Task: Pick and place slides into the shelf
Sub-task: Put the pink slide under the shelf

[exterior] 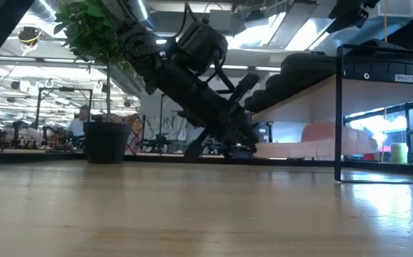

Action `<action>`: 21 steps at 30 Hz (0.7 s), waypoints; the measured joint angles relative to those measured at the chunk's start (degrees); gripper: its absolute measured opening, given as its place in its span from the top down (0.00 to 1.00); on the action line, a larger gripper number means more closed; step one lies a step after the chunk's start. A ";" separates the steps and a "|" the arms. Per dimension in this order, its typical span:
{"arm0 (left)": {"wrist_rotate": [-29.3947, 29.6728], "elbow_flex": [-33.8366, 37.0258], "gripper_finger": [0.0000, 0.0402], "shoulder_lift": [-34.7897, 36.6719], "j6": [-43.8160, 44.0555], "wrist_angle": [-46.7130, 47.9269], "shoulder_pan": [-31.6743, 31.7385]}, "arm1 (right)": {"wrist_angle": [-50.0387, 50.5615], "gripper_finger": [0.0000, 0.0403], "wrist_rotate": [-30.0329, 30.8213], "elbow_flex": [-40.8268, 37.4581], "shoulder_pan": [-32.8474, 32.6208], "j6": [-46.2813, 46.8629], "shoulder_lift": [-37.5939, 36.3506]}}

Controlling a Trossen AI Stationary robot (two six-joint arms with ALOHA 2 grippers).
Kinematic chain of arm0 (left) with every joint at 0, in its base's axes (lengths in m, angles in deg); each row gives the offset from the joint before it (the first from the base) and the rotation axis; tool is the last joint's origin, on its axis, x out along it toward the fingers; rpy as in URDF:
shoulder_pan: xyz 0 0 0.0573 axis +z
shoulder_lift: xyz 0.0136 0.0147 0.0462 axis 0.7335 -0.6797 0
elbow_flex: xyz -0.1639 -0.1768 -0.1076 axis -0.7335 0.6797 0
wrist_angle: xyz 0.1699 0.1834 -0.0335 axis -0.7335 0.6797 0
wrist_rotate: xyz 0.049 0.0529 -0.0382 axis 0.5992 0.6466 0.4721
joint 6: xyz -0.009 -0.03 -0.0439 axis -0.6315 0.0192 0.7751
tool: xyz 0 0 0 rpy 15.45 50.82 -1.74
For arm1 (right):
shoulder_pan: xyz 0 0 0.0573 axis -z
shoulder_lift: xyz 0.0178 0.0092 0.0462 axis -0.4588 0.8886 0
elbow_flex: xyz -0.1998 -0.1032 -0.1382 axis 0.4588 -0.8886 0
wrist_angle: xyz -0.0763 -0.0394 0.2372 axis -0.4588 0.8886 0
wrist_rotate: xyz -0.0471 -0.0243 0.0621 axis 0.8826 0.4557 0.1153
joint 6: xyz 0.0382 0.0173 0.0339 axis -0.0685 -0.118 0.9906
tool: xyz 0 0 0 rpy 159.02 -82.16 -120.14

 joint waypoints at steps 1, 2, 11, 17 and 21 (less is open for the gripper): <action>-0.01 0.00 0.99 0.00 0.00 0.02 0.00 | 0.00 0.32 0.00 0.00 0.00 0.04 0.00; -0.02 0.00 0.99 0.00 0.00 0.24 0.00 | 0.00 0.32 0.00 0.00 0.00 0.25 0.00; -0.04 0.00 0.98 0.00 -1.18 0.70 0.00 | 0.02 0.32 0.00 0.00 0.00 1.07 0.00; -0.04 0.00 0.96 0.02 -1.55 0.69 0.00 | 0.10 0.32 -0.01 0.00 0.00 1.37 -0.01; -0.02 0.00 0.94 0.00 -2.47 0.69 0.00 | 0.15 0.32 0.00 0.00 0.00 1.42 -0.02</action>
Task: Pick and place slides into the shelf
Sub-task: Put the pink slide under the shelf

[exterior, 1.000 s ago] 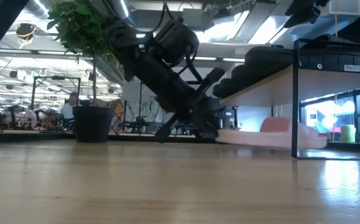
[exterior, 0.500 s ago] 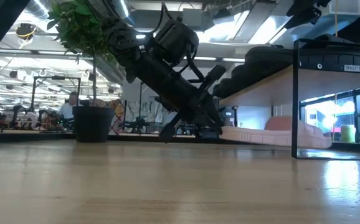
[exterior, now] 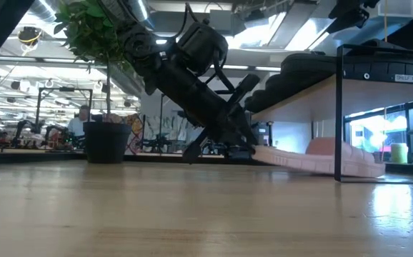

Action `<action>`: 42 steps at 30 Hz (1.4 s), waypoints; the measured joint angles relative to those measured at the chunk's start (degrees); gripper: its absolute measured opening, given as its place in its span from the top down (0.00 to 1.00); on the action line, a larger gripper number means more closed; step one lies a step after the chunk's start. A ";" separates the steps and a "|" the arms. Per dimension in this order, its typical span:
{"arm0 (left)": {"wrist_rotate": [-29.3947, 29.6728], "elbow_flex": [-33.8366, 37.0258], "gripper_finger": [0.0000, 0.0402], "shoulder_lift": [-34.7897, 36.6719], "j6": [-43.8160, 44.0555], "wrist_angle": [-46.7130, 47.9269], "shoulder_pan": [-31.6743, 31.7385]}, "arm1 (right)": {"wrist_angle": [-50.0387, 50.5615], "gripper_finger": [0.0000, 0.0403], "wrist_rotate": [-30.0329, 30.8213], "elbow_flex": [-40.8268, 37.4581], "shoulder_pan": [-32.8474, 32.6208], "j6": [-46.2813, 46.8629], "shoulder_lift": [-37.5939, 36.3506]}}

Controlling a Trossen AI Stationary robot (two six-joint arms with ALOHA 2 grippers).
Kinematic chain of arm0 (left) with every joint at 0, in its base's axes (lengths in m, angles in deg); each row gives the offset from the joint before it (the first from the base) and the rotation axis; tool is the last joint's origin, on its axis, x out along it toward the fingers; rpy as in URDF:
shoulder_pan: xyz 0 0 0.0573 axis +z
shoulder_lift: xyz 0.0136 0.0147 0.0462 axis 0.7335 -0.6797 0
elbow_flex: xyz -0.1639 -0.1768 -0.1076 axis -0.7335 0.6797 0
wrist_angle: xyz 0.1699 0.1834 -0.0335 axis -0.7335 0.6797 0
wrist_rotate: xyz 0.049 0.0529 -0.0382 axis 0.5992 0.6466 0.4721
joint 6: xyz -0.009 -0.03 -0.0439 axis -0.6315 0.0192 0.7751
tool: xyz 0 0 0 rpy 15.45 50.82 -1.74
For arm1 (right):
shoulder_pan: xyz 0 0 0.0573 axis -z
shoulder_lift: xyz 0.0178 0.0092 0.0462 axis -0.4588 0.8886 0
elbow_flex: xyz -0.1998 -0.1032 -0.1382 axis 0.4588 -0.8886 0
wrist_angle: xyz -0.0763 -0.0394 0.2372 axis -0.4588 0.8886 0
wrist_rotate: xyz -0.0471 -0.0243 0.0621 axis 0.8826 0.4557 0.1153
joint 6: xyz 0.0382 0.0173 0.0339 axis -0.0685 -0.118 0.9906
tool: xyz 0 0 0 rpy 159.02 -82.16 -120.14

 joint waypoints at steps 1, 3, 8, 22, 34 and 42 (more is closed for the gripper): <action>0.00 0.00 0.93 0.01 -0.02 0.03 0.00 | 0.00 0.32 0.00 0.00 0.00 0.00 0.00; -0.01 0.00 0.91 0.02 -0.74 0.01 0.00 | 0.00 0.32 -0.01 0.00 0.00 0.00 0.00; -0.32 0.00 0.86 0.02 -3.50 0.00 0.00 | 0.00 0.32 0.00 0.00 0.00 0.02 0.00; -0.08 -0.04 0.70 0.02 -2.47 -0.11 0.00 | 0.01 0.32 0.00 0.00 0.00 0.02 -0.02; 0.65 -0.06 0.71 0.84 -15.93 0.08 0.00 | 0.42 0.32 0.00 0.00 0.00 -0.09 -0.02; -3.03 -0.07 0.71 4.85 -47.60 0.90 0.00 | 2.74 0.32 0.02 0.00 -0.02 -0.15 -0.02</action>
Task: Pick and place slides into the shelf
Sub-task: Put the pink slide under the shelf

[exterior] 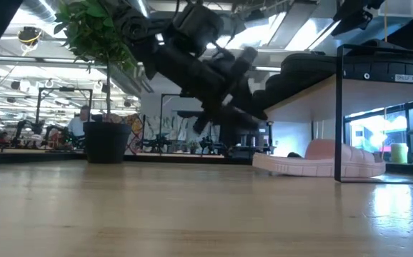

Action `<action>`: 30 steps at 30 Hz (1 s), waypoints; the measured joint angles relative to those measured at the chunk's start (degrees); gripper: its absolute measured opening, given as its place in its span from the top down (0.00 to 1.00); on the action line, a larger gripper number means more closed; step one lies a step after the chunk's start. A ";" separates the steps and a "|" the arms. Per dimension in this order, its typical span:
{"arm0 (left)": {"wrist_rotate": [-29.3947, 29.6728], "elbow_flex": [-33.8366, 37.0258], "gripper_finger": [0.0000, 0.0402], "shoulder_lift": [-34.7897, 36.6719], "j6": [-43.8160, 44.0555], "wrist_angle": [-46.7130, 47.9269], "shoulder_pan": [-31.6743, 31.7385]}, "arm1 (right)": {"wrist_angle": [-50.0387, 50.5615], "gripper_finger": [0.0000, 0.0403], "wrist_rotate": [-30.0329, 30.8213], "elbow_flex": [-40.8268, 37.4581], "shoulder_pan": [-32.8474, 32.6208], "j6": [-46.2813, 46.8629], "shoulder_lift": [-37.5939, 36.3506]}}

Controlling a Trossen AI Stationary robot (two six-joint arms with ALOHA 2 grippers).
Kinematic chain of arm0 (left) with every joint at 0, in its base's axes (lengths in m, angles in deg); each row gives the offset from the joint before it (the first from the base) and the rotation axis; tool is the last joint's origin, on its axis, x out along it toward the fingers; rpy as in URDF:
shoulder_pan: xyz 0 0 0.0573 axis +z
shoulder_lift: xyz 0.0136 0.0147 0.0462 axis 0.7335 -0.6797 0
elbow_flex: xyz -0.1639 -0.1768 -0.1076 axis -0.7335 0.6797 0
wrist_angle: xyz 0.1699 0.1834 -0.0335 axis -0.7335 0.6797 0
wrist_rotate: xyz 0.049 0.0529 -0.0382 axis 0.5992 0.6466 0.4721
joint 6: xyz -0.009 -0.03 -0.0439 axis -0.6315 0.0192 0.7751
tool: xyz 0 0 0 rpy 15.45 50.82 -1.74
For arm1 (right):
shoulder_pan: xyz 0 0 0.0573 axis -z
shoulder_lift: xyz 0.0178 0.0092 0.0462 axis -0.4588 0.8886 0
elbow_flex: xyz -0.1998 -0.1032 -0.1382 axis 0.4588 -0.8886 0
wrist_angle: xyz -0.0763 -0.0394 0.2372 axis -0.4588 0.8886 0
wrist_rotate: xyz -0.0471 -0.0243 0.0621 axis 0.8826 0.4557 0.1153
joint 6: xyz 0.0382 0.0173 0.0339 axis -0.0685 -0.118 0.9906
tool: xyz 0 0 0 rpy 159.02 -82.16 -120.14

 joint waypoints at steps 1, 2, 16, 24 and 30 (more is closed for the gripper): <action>-1.37 -0.02 0.71 0.46 -5.61 -0.21 0.00 | 0.17 0.32 0.00 0.00 0.00 0.00 0.00; -2.79 -0.02 0.71 0.90 -11.42 0.30 0.00 | 0.31 0.32 0.00 0.00 0.00 -0.02 0.00; 0.03 0.02 0.71 1.82 -35.96 10.79 0.07 | -0.14 0.32 0.00 0.00 0.00 0.09 0.02; 2.47 0.04 0.71 1.29 -38.09 10.29 0.04 | -1.32 0.32 0.00 0.00 0.00 0.13 0.02; 2.77 0.06 0.71 -0.03 -39.44 7.57 -0.29 | -1.51 0.32 0.07 0.00 0.00 0.14 0.02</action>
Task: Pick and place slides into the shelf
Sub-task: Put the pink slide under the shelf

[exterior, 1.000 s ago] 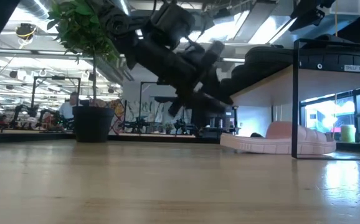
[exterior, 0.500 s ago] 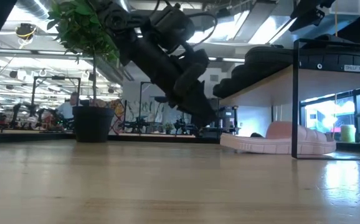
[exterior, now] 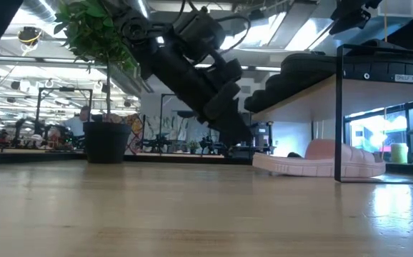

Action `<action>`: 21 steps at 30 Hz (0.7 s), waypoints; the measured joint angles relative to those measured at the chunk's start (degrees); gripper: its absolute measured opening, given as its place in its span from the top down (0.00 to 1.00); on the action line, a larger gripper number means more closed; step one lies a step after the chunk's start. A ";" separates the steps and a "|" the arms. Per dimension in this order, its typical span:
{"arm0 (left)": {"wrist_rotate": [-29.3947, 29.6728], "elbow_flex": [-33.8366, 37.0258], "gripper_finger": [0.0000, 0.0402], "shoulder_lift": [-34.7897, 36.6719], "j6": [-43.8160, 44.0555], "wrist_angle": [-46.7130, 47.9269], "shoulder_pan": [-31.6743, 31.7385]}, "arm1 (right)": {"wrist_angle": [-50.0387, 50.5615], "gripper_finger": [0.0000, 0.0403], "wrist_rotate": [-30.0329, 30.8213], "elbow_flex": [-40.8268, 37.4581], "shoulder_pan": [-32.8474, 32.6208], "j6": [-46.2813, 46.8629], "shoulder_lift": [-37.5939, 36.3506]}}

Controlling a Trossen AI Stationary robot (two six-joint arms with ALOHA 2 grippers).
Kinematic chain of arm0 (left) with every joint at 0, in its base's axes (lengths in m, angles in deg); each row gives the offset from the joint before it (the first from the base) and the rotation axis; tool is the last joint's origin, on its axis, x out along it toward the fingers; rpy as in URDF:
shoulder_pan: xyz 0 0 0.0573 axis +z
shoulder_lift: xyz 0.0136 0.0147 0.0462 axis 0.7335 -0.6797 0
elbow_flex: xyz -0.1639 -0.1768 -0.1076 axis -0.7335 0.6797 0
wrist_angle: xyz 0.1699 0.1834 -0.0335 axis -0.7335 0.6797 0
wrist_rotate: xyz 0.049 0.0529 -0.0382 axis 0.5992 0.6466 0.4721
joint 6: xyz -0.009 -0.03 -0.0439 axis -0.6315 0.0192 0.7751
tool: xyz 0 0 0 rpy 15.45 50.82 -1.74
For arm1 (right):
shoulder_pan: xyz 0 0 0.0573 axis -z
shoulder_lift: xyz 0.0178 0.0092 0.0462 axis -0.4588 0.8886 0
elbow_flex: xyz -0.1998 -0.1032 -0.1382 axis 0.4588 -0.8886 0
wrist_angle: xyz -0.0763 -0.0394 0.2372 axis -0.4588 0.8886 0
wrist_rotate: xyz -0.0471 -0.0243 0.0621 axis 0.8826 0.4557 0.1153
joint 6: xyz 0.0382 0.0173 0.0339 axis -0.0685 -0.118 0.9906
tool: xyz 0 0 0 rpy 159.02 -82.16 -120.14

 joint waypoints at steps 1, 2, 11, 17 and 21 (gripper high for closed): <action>0.08 -0.13 0.71 -0.45 -0.04 -1.28 -0.04 | 0.00 0.32 0.00 0.00 0.02 -0.01 0.00; 0.22 -0.08 0.71 -0.58 -0.06 -1.15 -0.04 | 0.00 0.32 0.00 0.00 0.00 -0.01 0.00; 1.12 -0.06 0.71 -2.57 -0.04 -2.73 -0.11 | 0.04 0.32 0.02 0.00 0.00 -0.01 0.00; 1.12 0.02 0.71 -3.72 0.00 -3.06 -0.25 | 0.07 0.32 0.00 0.00 0.00 -0.09 0.00; 1.12 -0.02 0.71 -4.50 0.00 -4.95 -0.28 | 0.08 0.32 -0.01 0.00 0.00 -0.12 0.00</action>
